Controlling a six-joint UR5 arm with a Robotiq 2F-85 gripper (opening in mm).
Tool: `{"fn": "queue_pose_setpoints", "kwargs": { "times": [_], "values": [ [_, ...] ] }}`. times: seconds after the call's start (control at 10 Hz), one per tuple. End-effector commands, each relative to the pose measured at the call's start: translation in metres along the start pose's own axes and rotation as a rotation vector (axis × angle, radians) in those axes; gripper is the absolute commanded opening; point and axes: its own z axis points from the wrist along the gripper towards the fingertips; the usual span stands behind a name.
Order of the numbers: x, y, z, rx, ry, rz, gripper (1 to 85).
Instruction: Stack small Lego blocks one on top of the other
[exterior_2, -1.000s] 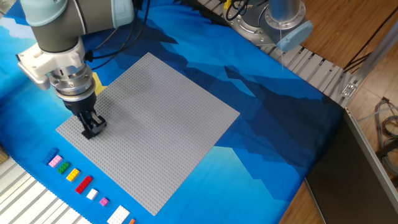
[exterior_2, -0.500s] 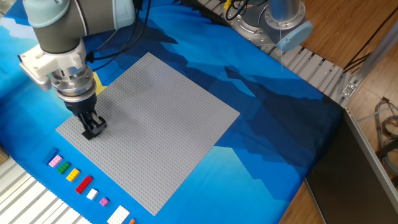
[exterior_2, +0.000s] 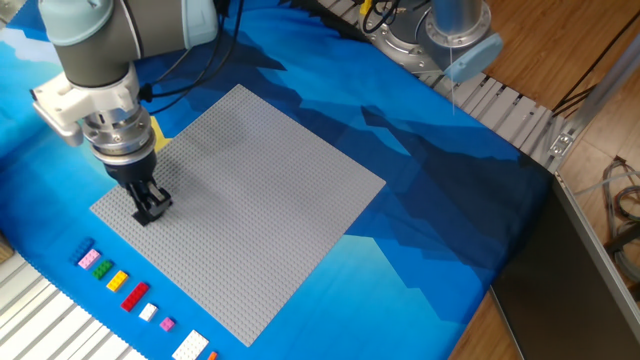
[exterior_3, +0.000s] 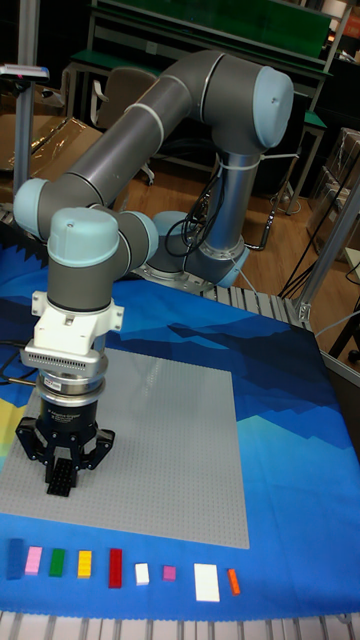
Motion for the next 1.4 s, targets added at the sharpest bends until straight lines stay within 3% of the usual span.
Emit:
{"fn": "queue_pose_setpoints", "kwargs": {
  "times": [0.0,0.3,1.3],
  "values": [
    [-0.0019,0.0016,-0.0006,-0.012,-0.006,0.009,6.7],
    [-0.0010,0.0081,-0.0003,-0.037,-0.003,0.003,11.0],
    [0.0004,0.0079,-0.0027,-0.066,-0.005,-0.021,20.0]
  ]
}}
